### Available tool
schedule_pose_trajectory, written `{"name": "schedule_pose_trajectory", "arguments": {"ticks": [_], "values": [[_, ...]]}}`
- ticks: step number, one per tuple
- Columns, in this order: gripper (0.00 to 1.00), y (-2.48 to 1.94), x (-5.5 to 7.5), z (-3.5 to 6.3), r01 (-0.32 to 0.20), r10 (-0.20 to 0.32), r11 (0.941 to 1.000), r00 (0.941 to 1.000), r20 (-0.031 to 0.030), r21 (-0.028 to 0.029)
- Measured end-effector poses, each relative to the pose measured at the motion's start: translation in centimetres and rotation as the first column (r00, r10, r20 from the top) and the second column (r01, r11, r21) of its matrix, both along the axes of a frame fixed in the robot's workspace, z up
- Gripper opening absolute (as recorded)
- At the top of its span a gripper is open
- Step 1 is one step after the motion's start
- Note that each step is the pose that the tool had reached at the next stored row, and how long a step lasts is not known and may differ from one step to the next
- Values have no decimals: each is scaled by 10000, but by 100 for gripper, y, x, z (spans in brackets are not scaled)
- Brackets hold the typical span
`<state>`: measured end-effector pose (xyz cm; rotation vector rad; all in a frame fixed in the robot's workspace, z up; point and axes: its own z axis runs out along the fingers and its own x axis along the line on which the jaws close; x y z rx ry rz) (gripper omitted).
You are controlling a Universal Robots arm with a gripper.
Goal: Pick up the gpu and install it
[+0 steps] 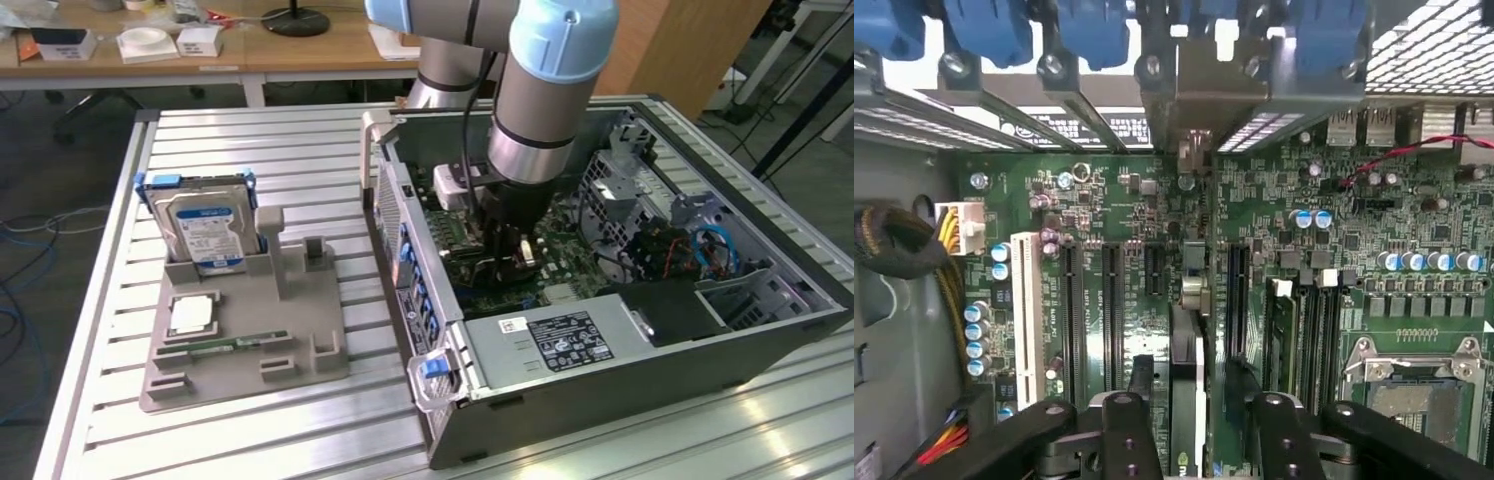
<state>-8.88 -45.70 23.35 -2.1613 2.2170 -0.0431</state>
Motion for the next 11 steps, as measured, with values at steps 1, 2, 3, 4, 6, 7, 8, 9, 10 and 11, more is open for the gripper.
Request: {"name": "schedule_pose_trajectory", "arguments": {"ticks": [1,2,3,4,6,7,8,9,10,11], "values": [[42,0,0,22,0,0,10000,10000,-2,-2],[42,0,0,54,0,0,10000,10000,-2,-3],[42,0,0,89,-1,1,10000,10000,0,0],[42,0,0,135,-1,1,10000,10000,-2,-3],[42,1,0,222,0,0,10000,10000,0,5],[42,1,0,265,0,0,10000,10000,-1,7],[42,1,-1,301,1,-1,10000,10000,-1,13],[42,9,0,337,0,0,10000,10000,-1,15],[42,39,0,369,-1,1,10000,10000,0,17],[42,71,0,403,-1,1,10000,10000,-1,15]]}}
